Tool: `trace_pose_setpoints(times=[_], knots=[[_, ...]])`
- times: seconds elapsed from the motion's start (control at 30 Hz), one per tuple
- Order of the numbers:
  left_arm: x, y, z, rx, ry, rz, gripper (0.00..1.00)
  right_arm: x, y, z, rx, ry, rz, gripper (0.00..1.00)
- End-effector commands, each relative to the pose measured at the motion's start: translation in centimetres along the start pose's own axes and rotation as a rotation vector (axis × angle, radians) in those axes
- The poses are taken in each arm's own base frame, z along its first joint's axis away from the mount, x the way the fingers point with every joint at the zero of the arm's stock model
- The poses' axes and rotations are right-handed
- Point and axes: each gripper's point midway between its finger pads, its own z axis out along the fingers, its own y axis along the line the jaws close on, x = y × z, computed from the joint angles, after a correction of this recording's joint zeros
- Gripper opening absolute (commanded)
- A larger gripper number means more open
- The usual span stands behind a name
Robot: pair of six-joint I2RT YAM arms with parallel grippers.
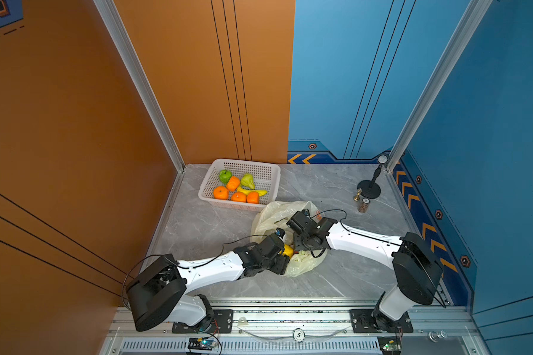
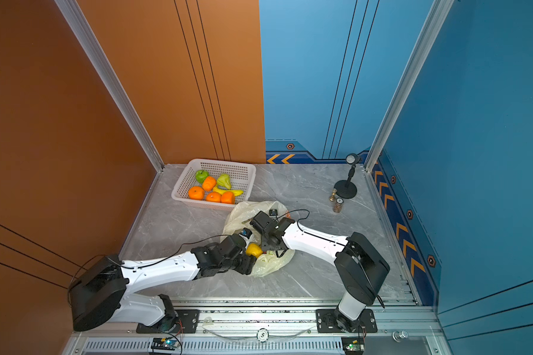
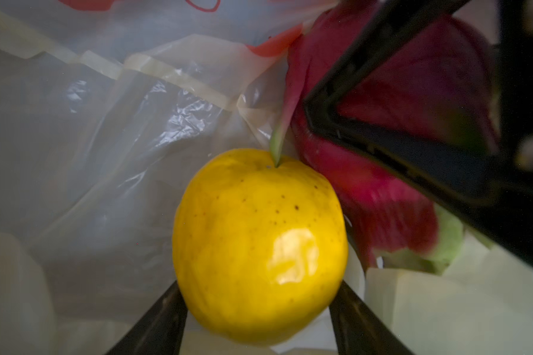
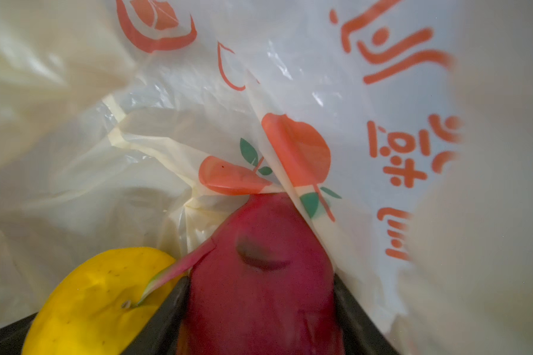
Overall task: Untie the knot of the plastic bag and take out the fruit
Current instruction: Pick up the fruit from the plastic bag.
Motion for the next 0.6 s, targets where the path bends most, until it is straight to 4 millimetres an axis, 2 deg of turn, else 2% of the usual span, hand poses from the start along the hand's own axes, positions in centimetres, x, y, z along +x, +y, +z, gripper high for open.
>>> trace_pose_setpoints(times=[0.0,0.23,0.47,0.57], knots=[[-0.9,0.2,-0.6,-0.024,-0.037,0.015,0.73,-1.6,2.2,-1.9,-0.152,-0.060,0.036,0.47],[-0.9,0.8,-0.7,-0.035,-0.031,0.002,0.73,-5.1,4.9,-5.4,-0.386,-0.170,0.098,0.47],[0.5,1.3,0.6,-0.035,0.002,-0.014,0.72,-8.0,5.1,-8.1,-0.597,-0.209,0.266,0.47],[0.5,1.5,0.7,-0.040,0.006,-0.011,0.72,-9.1,5.8,-9.3,-0.712,-0.213,0.312,0.48]])
